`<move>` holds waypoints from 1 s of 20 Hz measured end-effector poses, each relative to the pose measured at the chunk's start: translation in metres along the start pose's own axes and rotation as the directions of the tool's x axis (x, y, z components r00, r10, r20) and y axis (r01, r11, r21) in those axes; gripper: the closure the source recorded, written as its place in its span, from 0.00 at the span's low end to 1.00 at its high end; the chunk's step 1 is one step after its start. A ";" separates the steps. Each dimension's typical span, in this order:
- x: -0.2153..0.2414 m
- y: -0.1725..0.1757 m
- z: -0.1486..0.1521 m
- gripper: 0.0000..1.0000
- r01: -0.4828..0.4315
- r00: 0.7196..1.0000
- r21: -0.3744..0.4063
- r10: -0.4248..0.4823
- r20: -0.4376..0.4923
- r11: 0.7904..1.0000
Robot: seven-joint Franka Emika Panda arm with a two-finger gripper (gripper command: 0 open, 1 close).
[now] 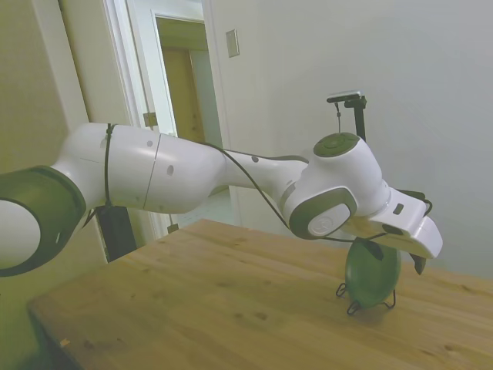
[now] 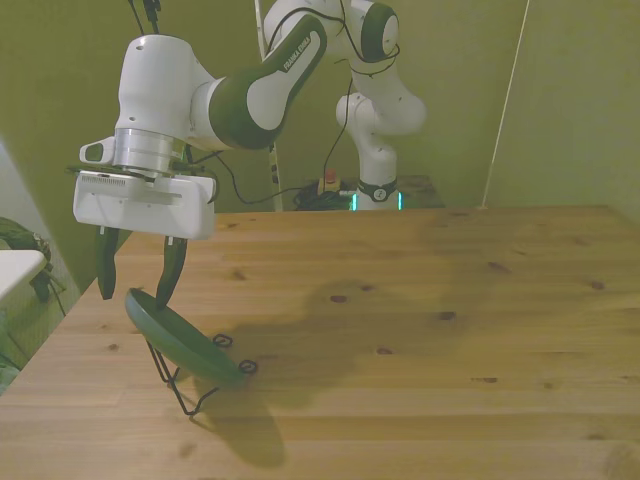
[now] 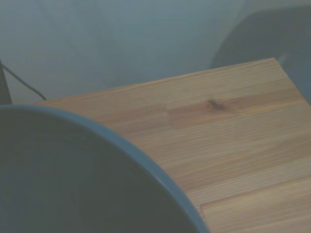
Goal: Unload the plate
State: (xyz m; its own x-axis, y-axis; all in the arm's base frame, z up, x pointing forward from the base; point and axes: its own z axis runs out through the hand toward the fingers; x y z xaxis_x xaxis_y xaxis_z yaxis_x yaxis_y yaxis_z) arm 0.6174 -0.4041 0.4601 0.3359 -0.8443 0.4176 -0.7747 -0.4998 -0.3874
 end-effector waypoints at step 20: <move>0.002 -0.003 0.002 1.00 0.004 1.000 0.004 -0.004 -0.005 1.000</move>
State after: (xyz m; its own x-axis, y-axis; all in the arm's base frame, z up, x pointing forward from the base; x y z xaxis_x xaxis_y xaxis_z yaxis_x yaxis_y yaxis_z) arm 0.6214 -0.4044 0.4609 0.3366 -0.8413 0.4229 -0.7711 -0.5040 -0.3890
